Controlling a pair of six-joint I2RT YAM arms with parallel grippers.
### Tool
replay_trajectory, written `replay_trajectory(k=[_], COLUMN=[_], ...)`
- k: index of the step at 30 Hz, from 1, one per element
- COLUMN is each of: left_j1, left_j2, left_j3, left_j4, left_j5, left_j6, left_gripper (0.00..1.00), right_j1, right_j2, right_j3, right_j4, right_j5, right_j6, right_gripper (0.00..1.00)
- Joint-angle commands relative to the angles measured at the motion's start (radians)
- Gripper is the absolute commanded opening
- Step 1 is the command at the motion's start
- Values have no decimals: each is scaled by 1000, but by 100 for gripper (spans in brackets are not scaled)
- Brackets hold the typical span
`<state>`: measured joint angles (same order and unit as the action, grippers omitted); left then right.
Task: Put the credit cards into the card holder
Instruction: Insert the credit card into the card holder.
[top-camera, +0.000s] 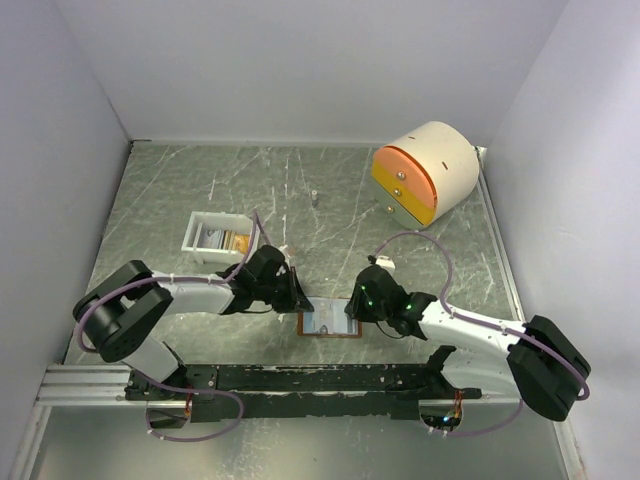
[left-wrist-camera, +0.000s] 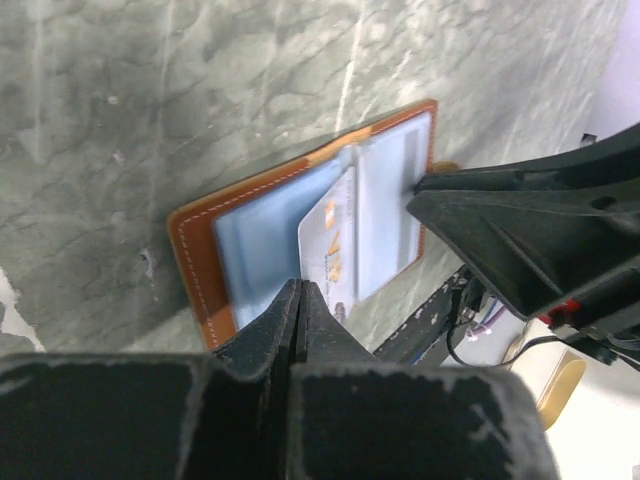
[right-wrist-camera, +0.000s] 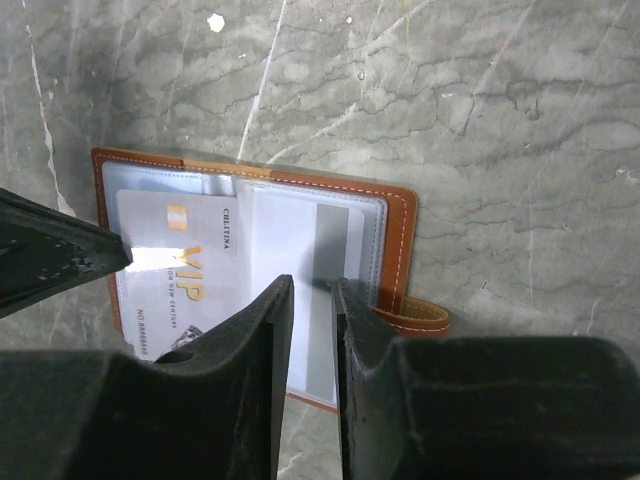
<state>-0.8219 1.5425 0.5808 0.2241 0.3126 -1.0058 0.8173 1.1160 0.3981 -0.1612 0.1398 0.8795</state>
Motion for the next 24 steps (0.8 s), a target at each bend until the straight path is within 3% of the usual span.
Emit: replay_trajectory(k=[1, 9, 24], left_j1=[-8, -10, -25], left_j2=[35, 32, 20], left_j3=[34, 49, 33], left_j4=[-12, 3, 0], left_j5=[-6, 22, 3], left_j6=[17, 9, -3], left_gripper=[7, 31, 43], right_j1=[-3, -4, -3], right_j2=[10, -10, -42], right_j3=[-29, -47, -37], right_j4=[9, 10, 19], right_j5=[27, 31, -17], right_j6=[-4, 8, 18], right_gripper=[22, 22, 21])
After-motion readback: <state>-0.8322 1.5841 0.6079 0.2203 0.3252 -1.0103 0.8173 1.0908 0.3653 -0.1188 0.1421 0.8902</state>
